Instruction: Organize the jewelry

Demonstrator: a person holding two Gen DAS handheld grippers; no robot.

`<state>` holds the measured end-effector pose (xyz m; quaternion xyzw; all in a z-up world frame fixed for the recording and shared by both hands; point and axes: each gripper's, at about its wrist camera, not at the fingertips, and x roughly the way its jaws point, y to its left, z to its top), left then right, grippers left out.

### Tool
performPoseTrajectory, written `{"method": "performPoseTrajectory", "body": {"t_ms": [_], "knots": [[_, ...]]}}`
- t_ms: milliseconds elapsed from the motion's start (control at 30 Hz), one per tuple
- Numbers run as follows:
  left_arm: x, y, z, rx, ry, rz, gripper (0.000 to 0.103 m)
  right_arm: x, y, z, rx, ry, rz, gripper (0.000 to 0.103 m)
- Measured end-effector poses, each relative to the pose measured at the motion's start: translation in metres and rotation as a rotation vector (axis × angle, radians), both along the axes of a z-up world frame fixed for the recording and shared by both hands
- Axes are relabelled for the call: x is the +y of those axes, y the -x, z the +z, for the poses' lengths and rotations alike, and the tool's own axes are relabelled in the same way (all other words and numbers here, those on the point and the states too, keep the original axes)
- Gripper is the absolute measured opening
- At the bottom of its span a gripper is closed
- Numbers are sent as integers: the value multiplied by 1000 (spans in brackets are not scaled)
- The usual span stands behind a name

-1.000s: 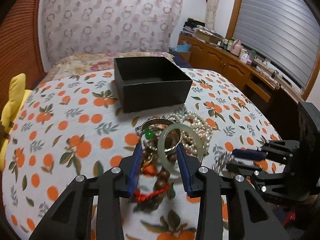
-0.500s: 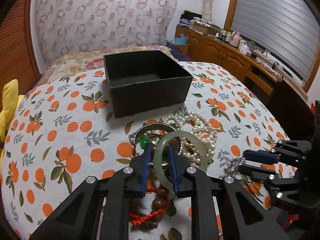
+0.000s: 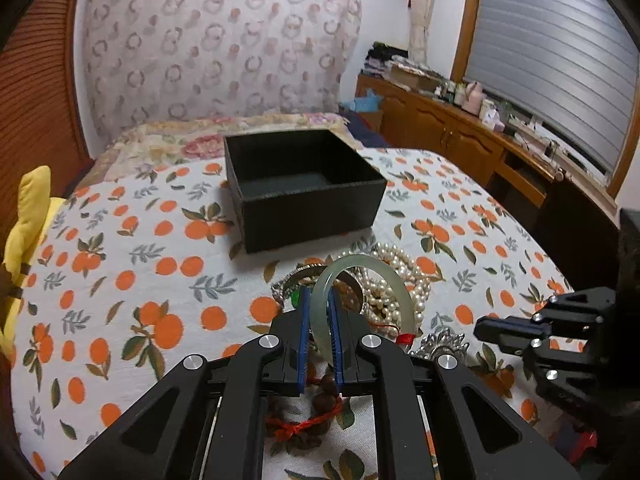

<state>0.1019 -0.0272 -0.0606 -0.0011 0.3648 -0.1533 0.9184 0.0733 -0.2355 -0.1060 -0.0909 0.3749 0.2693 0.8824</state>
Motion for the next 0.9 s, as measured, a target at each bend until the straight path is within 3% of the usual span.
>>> {"method": "performPoseTrajectory", "body": {"t_ms": [133,200,267,300,500,567,700,900], "knots": [[6,9,10,-34,15,18,8,1,3,1,4,-19,-2,1],[9,14,14,-46,31,26,8,3,3,1,6,-28,5,10],[12,18,16,-53,47,29,8,8,3,1,8,-24,16,70],[13,19,17,-54,50,28,8,12,3,1,-5,-16,29,74],[14,24,18,-62,61,26,8,28,-12,-5,34,38,96,71],[14,24,19,-61,63,27,8,30,-18,-9,65,43,112,59],[16,26,19,-56,70,29,8,27,-19,-15,104,40,136,47],[17,27,18,-59,67,27,8,22,-11,-14,106,14,129,44]]}}
